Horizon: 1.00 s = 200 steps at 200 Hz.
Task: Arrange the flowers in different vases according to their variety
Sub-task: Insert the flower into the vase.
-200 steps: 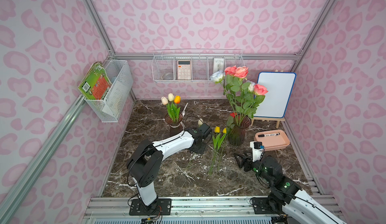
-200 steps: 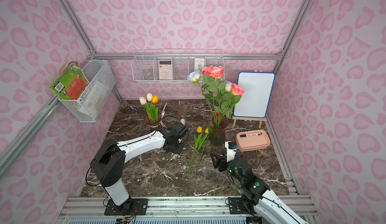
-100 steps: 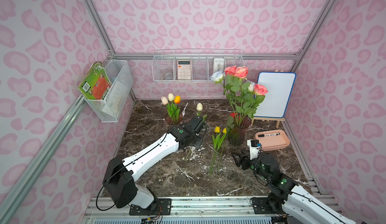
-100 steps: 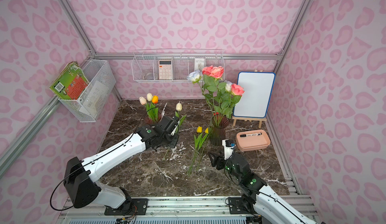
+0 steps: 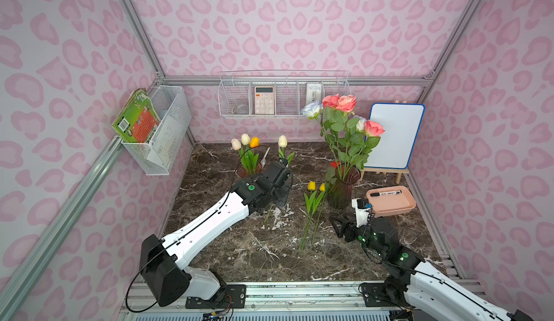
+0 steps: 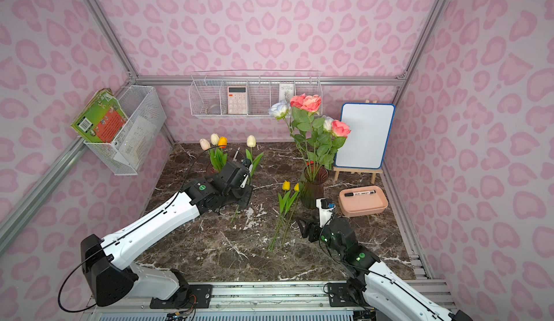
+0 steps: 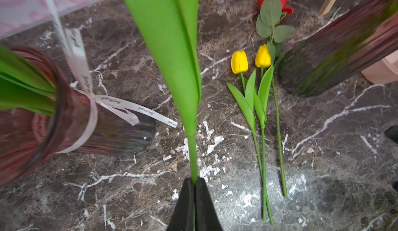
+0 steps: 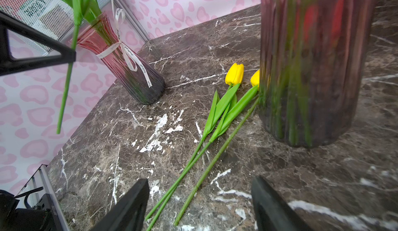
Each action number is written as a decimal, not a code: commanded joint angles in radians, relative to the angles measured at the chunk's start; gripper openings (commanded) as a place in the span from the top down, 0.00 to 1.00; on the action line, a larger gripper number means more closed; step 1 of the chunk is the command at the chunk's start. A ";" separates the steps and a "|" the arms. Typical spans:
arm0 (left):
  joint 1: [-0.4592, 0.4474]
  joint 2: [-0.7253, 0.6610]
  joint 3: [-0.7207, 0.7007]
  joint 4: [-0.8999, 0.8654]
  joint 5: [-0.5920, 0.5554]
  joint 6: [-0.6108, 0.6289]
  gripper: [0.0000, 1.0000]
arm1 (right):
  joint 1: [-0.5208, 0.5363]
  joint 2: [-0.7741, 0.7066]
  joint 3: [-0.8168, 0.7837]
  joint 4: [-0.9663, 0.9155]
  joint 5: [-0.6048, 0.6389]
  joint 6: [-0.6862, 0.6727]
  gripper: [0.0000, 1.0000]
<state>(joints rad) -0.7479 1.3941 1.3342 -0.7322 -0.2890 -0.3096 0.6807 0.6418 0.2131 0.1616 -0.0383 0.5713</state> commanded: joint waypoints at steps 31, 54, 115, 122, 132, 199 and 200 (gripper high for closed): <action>0.079 -0.064 0.032 0.324 -0.151 0.179 1.00 | 0.000 0.051 -0.004 0.064 -0.029 0.013 0.22; 0.141 -0.079 0.045 0.446 -0.121 0.231 1.00 | 0.000 0.050 -0.005 0.057 -0.030 0.013 0.22; 0.264 -0.065 -0.057 0.811 0.006 0.361 1.00 | -0.001 0.046 0.001 0.046 -0.025 0.004 0.21; 0.281 -0.058 -0.064 0.827 0.023 0.358 1.00 | -0.001 0.051 0.002 0.046 -0.025 0.002 0.21; 0.301 -0.053 -0.083 0.849 0.034 0.355 1.00 | -0.001 0.054 0.003 0.044 -0.026 0.002 0.21; 0.345 -0.116 -0.254 0.951 0.150 0.280 1.00 | -0.005 0.076 0.004 0.052 -0.029 -0.005 0.20; 0.345 -0.117 -0.256 0.951 0.148 0.279 1.00 | -0.005 0.077 0.004 0.052 -0.029 -0.005 0.20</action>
<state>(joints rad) -0.4034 1.3079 1.1172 0.1463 -0.1982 0.0051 0.6765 0.7113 0.2108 0.1905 -0.0647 0.5713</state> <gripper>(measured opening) 0.073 0.796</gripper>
